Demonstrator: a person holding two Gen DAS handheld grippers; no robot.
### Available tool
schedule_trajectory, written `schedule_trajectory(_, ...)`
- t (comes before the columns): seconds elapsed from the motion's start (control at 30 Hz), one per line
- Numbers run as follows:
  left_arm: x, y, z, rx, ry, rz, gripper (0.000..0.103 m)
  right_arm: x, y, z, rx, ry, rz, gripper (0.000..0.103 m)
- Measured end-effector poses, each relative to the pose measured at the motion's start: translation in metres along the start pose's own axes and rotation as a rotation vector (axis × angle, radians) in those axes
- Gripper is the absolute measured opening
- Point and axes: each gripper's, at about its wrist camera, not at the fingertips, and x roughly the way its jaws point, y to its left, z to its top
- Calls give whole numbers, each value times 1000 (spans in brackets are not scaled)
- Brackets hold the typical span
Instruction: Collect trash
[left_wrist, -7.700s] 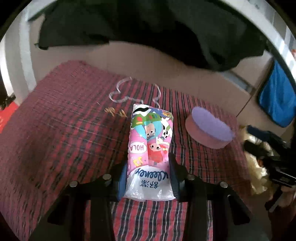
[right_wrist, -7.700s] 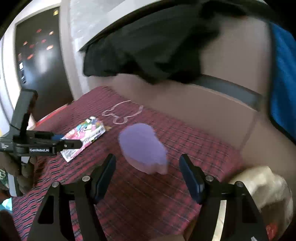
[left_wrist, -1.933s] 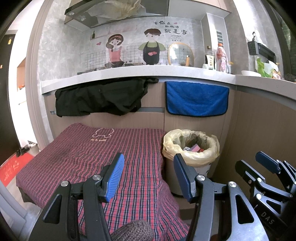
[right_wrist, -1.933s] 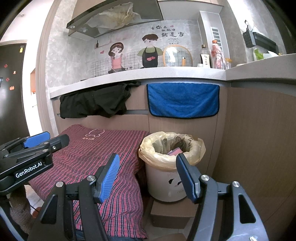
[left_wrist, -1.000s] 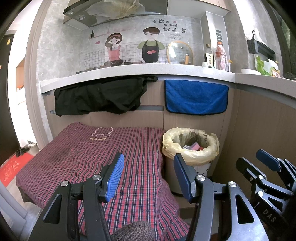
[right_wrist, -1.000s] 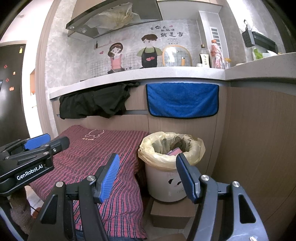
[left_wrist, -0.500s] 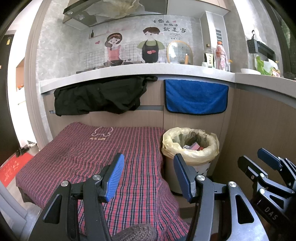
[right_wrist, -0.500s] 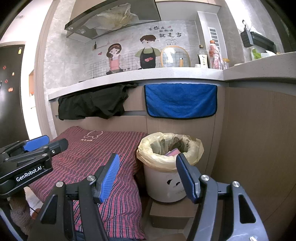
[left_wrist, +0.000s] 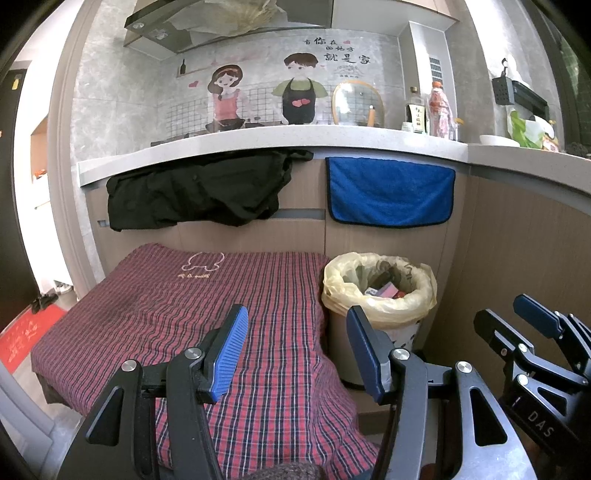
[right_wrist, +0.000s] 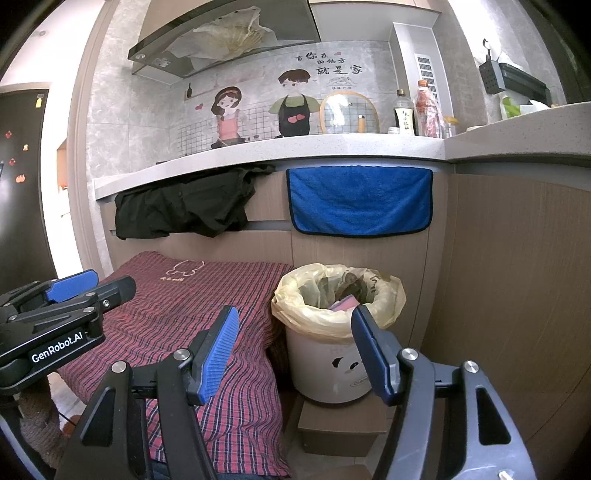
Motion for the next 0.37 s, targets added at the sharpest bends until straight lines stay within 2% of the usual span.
schedule_trajectory(0.37, 1, 2, -4, 9, -2, -18, 56, 1, -1, 1, 0, -1, 0, 61)
